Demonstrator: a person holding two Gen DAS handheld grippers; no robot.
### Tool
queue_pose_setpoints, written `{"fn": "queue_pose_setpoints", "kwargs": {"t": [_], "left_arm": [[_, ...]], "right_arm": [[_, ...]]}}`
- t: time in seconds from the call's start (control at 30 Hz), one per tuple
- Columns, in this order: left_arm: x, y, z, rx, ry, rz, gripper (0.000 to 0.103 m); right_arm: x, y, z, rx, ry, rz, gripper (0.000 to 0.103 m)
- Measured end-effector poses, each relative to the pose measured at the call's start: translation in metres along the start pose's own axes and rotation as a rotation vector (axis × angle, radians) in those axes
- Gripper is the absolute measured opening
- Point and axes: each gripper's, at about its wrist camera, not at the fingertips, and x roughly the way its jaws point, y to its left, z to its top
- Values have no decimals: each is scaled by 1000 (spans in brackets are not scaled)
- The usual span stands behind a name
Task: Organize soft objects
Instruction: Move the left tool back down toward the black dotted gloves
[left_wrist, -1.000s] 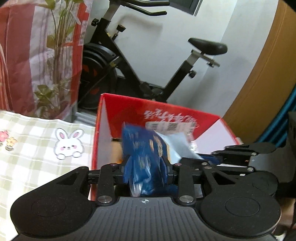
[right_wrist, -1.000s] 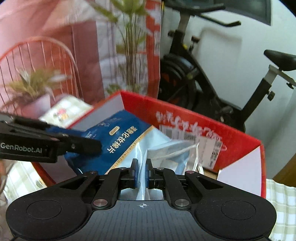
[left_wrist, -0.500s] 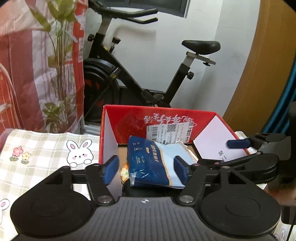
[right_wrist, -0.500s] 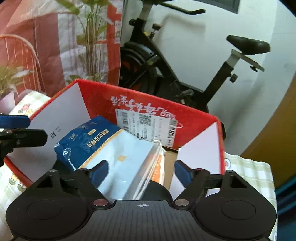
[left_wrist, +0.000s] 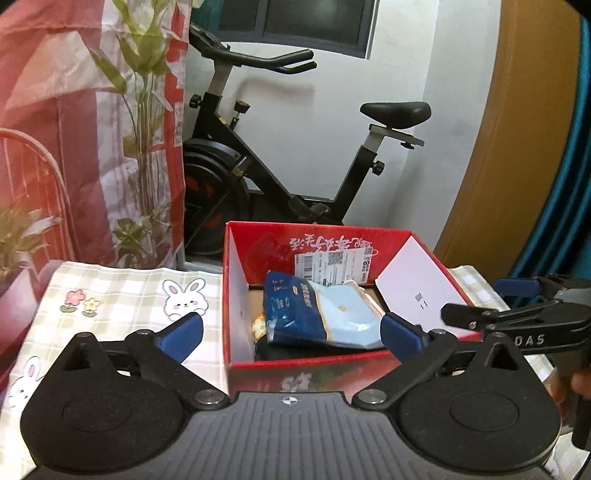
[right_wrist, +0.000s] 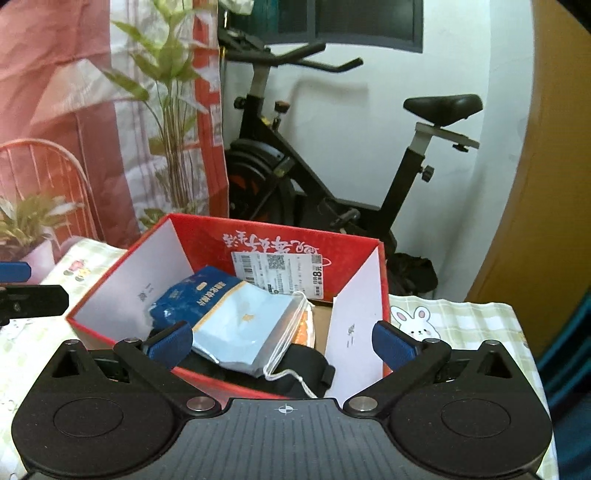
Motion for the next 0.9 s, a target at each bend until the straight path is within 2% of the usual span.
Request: {"fn": "queue_pose_setpoints", "kwargs": {"t": [0.2,0.37,0.47,0.63,0.9], "left_arm": [[-25,-4,-13,30,-7,28,103],[-41,-5,-23,41,-24,58,103],[-50,-7,-30,37,-39,72,103],[-61,-11,-44,16,-46,50,103],[-72,-15,-69,16,-38,69,103]], "right_arm": [[-27,0,-18,-2,-24,-30,103],[-46,-7,-37,28,-51,-17,103],[-59,-8,-48,22,-102,-14,103],[-85,-8,-68,3,-182,10,103],[-114,-6,-105,59,-210,34,103]]}}
